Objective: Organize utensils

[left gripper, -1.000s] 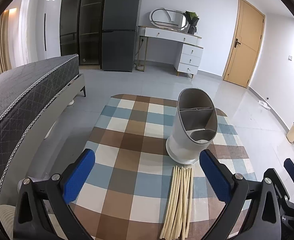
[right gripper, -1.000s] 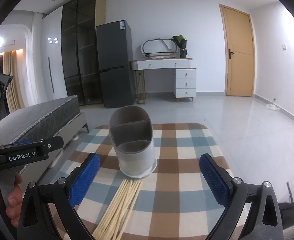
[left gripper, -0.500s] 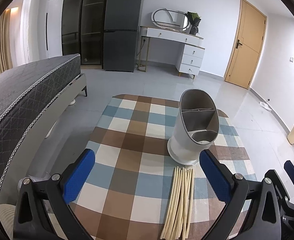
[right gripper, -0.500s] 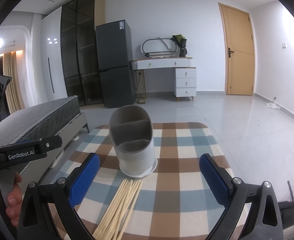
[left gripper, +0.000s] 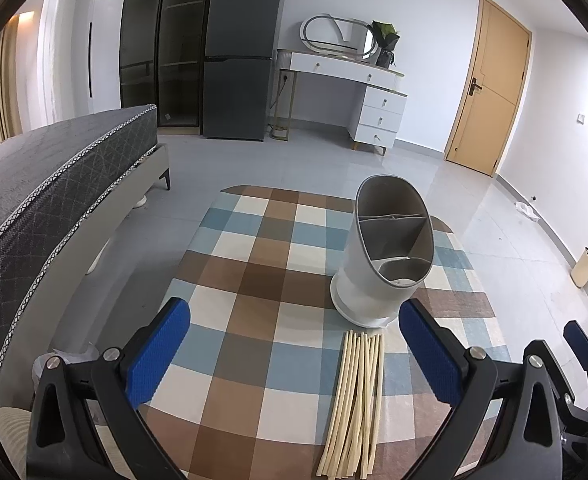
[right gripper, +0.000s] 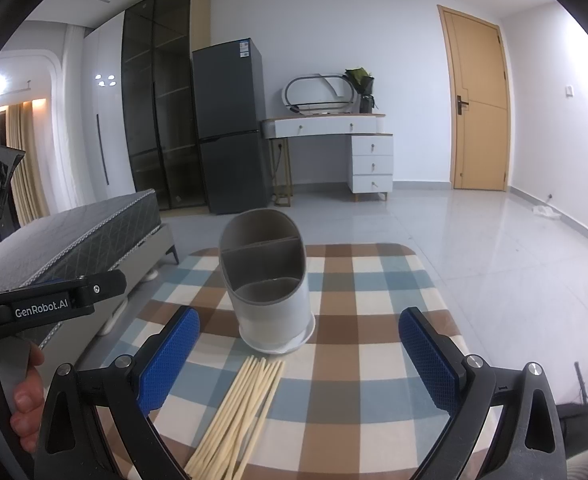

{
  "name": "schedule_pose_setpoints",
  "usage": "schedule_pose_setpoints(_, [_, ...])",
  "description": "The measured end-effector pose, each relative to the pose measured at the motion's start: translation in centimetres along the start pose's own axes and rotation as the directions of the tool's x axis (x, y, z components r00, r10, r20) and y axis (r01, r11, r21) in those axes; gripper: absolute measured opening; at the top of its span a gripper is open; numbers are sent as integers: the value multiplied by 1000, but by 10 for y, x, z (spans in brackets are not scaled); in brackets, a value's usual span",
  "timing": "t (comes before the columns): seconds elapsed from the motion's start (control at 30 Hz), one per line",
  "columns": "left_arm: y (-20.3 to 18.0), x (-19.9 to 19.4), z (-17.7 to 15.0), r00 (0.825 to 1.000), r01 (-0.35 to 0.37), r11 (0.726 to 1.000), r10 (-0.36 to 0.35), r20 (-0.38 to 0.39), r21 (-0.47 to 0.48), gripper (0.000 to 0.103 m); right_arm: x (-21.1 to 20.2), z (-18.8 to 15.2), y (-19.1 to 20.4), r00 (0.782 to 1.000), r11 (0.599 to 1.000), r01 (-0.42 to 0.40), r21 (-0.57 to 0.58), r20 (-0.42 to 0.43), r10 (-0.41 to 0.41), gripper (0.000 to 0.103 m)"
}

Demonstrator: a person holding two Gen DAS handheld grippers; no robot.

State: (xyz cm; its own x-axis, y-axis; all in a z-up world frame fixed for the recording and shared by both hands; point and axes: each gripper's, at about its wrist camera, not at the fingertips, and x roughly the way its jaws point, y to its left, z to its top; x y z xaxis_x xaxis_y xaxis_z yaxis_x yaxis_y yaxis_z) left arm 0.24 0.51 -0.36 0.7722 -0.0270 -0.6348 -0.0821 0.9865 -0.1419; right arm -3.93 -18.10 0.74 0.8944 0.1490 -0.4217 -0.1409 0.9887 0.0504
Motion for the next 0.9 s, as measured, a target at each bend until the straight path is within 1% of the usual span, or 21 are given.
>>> schedule_pose_setpoints(0.5, [0, 1, 0, 1000, -2, 1000, 2, 3, -1, 101, 1, -2, 0, 1000, 1000, -2, -2, -5, 2, 101])
schedule_pose_setpoints(0.57, [0, 1, 0, 1000, -4, 1000, 4, 2, -2, 101, 2, -3, 0, 1000, 1000, -17, 1, -13, 17, 101])
schedule_pose_setpoints(0.63, [1, 1, 1, 1000, -14, 1000, 14, 1, -1, 101, 3, -3, -2, 999, 999, -50, 18, -20, 50, 101])
schedule_pose_setpoints(0.7, [1, 3, 1, 1000, -18, 1000, 18, -6, -1, 101, 5, -2, -1, 998, 998, -55, 23, -24, 55, 101])
schedule_pose_setpoints(0.8, [2, 8, 0, 999, -40, 999, 40, -19, 9, 101, 14, -5, 1, 997, 998, -60, 27, -55, 61, 101])
schedule_pose_setpoints(0.9, [5, 19, 0, 996, -80, 997, 80, -48, 6, 101, 32, -10, 0, 988, 995, -81, 52, -130, 88, 101])
